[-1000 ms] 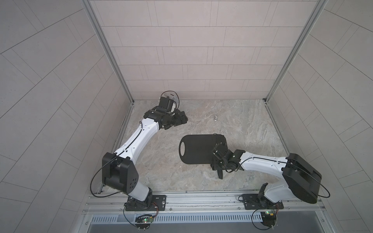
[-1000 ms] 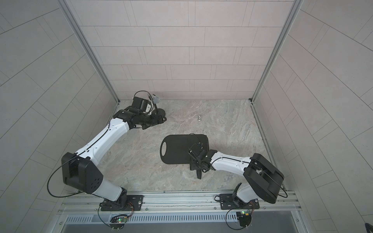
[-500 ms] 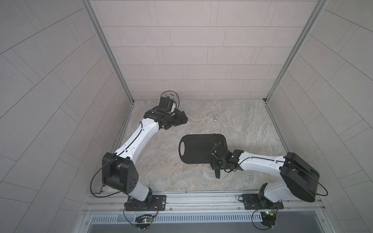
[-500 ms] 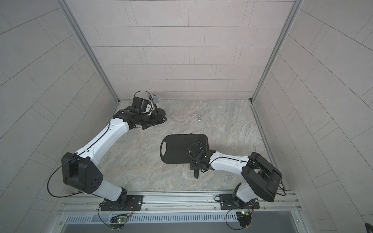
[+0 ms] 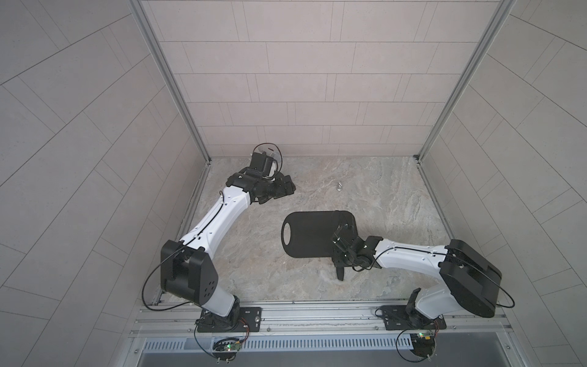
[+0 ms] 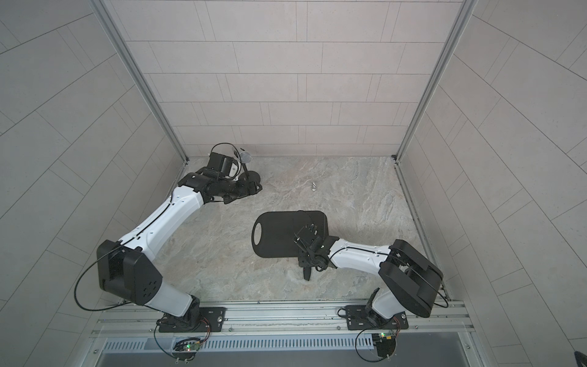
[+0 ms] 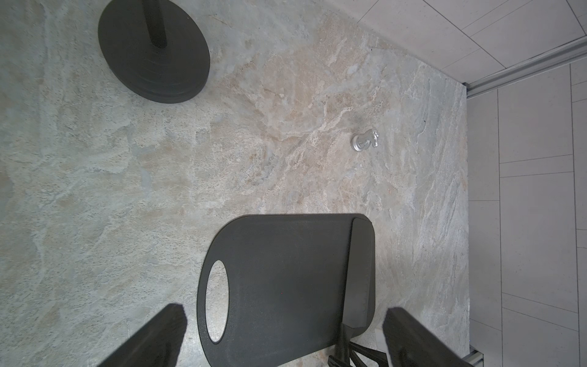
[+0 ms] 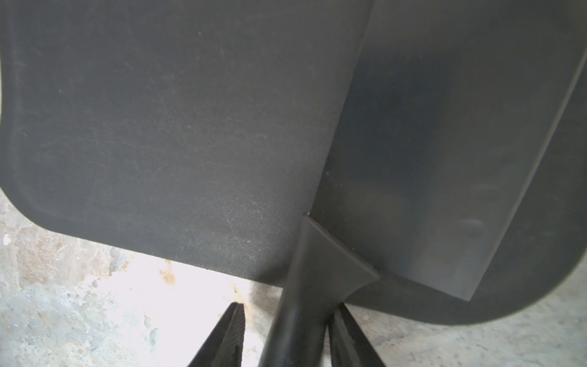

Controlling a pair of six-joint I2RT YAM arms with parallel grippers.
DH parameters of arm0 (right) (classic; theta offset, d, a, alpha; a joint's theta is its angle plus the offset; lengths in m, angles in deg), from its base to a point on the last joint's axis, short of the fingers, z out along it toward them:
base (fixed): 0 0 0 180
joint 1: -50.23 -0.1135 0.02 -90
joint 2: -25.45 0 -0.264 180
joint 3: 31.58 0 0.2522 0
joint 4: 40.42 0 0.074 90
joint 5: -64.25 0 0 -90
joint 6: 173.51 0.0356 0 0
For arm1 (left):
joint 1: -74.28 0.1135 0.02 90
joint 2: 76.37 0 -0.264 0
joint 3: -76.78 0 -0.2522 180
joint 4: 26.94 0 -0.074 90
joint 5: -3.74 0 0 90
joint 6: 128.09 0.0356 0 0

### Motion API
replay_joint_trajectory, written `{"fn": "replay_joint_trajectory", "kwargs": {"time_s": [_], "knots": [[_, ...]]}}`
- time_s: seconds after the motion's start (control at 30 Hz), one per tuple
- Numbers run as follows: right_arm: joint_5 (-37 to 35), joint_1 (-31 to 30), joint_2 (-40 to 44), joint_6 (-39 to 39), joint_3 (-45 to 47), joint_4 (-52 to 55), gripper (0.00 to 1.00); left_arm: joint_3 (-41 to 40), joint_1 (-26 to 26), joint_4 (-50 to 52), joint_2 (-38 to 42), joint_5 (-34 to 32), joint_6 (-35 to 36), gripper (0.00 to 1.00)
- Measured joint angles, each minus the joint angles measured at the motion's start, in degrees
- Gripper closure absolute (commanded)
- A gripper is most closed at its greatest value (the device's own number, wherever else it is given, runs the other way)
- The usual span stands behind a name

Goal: Align the knife with the edge of the cutting board
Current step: Adjust the knife at the edge of the cutting board.

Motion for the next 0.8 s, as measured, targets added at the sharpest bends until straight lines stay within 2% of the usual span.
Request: {"fn": "replay_joint_trajectory", "kwargs": {"time_s": [0.8], "knots": [[-1.2,-0.8,-0.3,1.2,0.0,0.0,0.65,0.0,0.0,0.0,0.0,0.0,0.0,0.0]]}}
